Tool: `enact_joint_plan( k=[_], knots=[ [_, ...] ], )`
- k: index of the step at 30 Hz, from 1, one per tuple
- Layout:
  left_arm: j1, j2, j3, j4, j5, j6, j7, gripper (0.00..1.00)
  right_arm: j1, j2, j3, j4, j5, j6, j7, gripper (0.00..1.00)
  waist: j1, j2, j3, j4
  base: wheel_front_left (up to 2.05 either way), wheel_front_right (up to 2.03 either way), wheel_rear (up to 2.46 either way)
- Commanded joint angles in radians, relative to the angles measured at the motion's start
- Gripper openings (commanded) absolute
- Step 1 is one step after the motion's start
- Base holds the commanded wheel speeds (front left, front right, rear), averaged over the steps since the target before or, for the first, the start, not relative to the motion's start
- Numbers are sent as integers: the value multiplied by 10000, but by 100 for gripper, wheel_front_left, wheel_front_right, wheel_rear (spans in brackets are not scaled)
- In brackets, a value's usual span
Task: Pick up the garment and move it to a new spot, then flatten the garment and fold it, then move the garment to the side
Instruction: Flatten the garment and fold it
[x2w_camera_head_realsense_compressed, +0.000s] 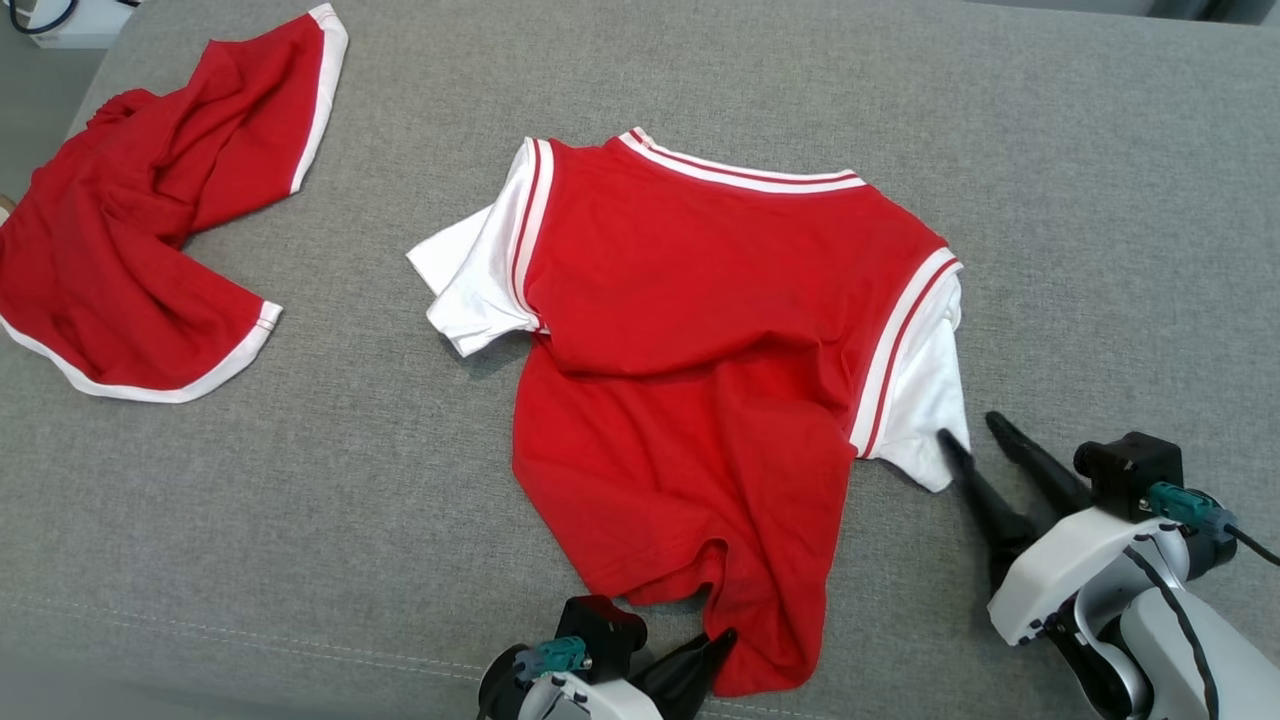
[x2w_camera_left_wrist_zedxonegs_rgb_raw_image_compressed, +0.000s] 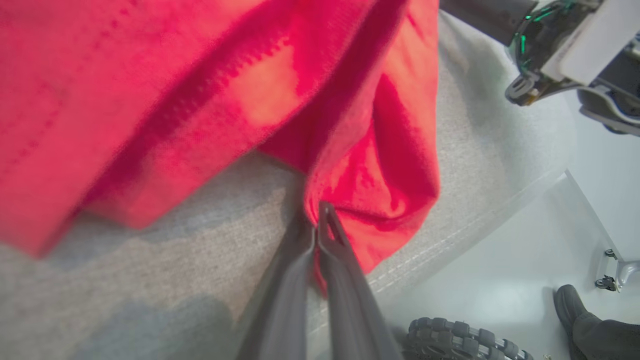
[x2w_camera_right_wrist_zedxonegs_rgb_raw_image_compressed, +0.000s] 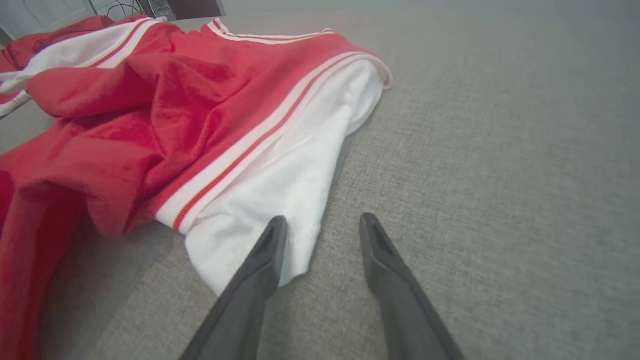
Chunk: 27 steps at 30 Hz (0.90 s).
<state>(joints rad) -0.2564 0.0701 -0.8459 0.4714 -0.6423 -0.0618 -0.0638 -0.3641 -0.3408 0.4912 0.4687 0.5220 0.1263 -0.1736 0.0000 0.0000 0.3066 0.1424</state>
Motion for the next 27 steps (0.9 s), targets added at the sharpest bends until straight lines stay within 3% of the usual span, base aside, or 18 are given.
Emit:
enact_joint_plan(
  k=[1,7,10,16,23,27],
  knots=[
    [-159,-97,121,122,-118,-31,-43,0,-6,-124,123,-46,105,44,1,0,0,0,-16,1,0,0,0],
    [-219,-147,150,271,-335,9,-363,0,102,-158,-369,-93,345,44,-383,0,0,0,7,-34,0,0,0],
    [-70,-97,268,25,-513,-8,-506,0,450,-211,-1186,-408,557,44,-673,0,0,0,-2,-16,0,0,0],
    [757,810,889,-1629,-1037,368,-460,0,2332,-210,-3392,-1990,418,44,-861,0,0,0,-26,-37,0,0,0],
    [2203,2069,1559,-4578,-1571,1397,121,0,5152,805,-5494,-4666,-164,44,-716,0,0,0,156,-273,0,0,0],
    [2060,2692,1760,-5642,-2011,1266,960,0,5379,1389,-5861,-5668,486,44,69,0,0,0,288,-381,0,0,0]
  ],
)
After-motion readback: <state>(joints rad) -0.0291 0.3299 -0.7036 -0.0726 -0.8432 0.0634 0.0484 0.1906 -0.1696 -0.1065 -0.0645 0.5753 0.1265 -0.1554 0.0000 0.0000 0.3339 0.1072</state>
